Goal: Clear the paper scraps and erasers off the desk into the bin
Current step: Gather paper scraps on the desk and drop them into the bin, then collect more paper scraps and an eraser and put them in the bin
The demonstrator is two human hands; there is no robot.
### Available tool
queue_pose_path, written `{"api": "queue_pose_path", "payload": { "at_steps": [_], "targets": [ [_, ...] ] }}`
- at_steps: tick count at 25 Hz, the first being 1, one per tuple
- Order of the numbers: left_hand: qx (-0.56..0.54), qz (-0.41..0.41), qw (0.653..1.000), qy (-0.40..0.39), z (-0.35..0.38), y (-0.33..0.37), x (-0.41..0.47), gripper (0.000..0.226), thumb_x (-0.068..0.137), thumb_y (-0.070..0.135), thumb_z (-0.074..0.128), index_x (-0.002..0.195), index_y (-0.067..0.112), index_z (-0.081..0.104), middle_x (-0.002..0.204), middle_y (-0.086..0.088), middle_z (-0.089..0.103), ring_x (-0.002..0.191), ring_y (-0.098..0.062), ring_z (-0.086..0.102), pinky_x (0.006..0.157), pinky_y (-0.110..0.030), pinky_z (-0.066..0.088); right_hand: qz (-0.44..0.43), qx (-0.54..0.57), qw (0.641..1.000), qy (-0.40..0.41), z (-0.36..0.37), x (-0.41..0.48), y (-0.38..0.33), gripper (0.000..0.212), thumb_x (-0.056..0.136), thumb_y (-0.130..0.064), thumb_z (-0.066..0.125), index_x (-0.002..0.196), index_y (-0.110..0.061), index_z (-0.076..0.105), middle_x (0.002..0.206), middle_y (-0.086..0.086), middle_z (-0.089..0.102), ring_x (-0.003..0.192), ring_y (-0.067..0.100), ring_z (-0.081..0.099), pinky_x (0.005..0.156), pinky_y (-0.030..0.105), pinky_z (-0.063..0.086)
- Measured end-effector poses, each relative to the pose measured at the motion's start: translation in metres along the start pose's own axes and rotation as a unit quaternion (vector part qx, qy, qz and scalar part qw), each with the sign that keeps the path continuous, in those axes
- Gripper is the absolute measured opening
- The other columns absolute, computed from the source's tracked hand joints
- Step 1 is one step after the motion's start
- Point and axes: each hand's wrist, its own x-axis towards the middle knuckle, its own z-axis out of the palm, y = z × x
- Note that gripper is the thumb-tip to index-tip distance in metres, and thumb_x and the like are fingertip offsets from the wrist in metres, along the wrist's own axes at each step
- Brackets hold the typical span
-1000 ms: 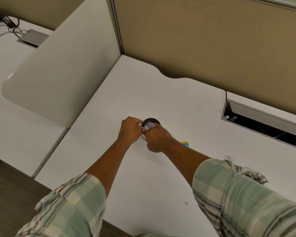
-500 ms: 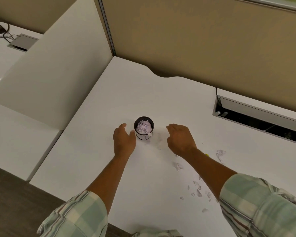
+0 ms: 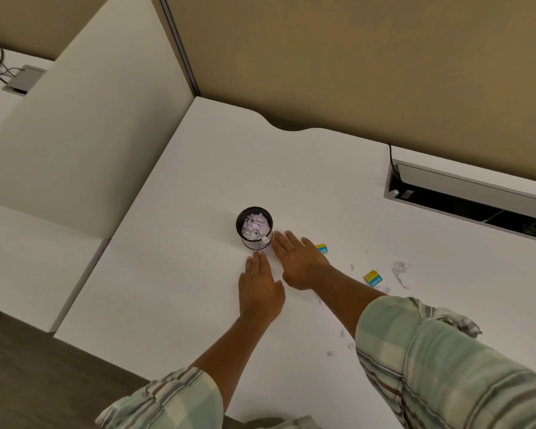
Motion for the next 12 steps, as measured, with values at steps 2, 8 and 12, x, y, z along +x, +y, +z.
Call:
{"api": "queue_pose_path", "payload": {
  "at_steps": [2, 8, 12],
  "targets": [
    [0.023, 0.007, 0.999, -0.021, 0.005, 0.003, 0.001, 0.081, 0.099, 0.034, 0.05, 0.161, 0.012, 0.003, 0.171, -0.006, 0.005, 0.158, -0.027, 0.005, 0.126, -0.043, 0.02, -0.006, -0.015, 1.0, 0.002, 0.002, 0.004, 0.0, 0.085, 0.095, -0.028, 0.054, 0.161, -0.013, 0.001, 0.171, 0.007, -0.005, 0.158, 0.028, -0.001, 0.126, 0.05, 0.016],
    [0.084, 0.045, 0.994, -0.046, 0.015, 0.003, -0.004, 0.086, 0.098, 0.029, 0.049, 0.16, 0.017, -0.008, 0.171, 0.0, -0.008, 0.157, -0.033, -0.007, 0.126, -0.048, 0.014, -0.023, -0.013, 0.999, 0.025, 0.022, -0.018, 0.007, 0.083, 0.097, -0.026, 0.051, 0.162, -0.015, 0.002, 0.171, 0.006, -0.007, 0.158, 0.028, 0.0, 0.126, 0.051, 0.016],
    [0.092, 0.091, 0.991, -0.044, 0.028, 0.009, -0.021, 0.085, 0.097, 0.024, 0.048, 0.16, 0.017, -0.01, 0.17, 0.003, -0.014, 0.157, -0.03, -0.011, 0.128, -0.048, 0.012, -0.015, 0.025, 0.999, 0.034, 0.05, -0.052, 0.015, 0.081, 0.098, -0.024, 0.046, 0.162, -0.018, -0.004, 0.17, 0.003, -0.012, 0.158, 0.024, -0.004, 0.128, 0.048, 0.011]
  ]
}}
